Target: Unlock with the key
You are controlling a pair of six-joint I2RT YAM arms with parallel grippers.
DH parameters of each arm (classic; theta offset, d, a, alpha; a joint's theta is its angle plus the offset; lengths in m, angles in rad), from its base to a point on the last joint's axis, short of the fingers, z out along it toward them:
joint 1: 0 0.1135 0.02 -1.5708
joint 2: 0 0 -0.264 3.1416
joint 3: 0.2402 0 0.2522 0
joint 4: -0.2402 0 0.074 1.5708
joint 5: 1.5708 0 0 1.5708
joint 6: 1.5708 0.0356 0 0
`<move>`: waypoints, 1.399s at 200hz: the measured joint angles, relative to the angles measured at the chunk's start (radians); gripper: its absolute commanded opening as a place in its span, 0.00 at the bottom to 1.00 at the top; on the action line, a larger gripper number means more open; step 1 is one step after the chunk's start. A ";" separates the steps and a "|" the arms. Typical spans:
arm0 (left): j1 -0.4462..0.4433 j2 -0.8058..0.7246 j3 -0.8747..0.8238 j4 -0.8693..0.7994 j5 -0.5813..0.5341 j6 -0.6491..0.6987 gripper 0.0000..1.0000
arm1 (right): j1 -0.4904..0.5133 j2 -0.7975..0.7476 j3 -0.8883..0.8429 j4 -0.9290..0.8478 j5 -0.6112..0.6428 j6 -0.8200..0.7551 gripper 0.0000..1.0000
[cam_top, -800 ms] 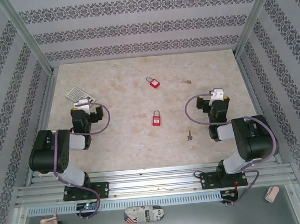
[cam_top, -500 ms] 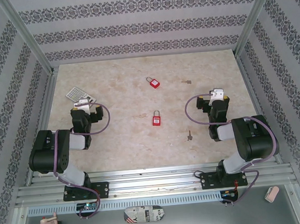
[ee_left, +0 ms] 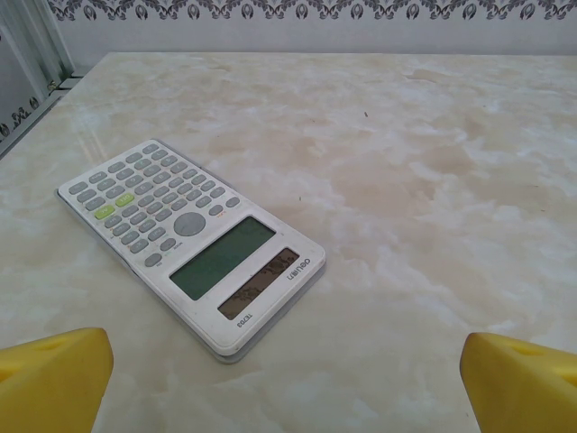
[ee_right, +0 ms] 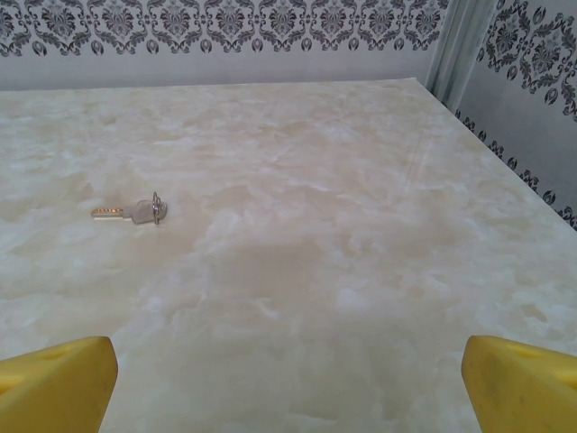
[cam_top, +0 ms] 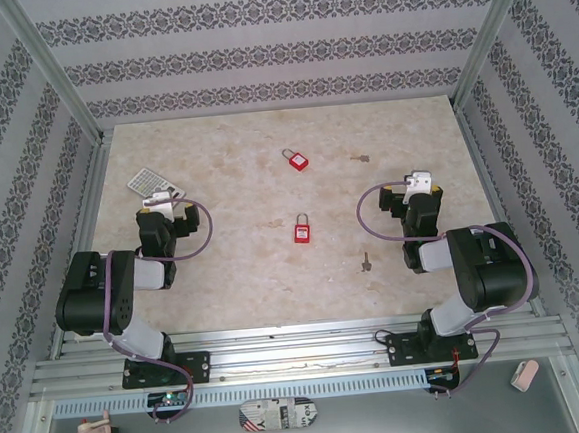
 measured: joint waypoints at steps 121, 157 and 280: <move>-0.031 -0.075 0.000 -0.090 -0.030 0.019 1.00 | 0.077 -0.082 0.000 -0.066 0.041 -0.049 0.98; -0.111 -0.331 0.173 -0.497 -0.095 -0.068 1.00 | 0.281 -0.375 0.135 -0.433 0.086 -0.050 0.98; -0.583 -0.213 0.564 -1.192 0.063 -0.457 1.00 | 0.465 -0.737 0.355 -1.698 -0.167 0.589 0.77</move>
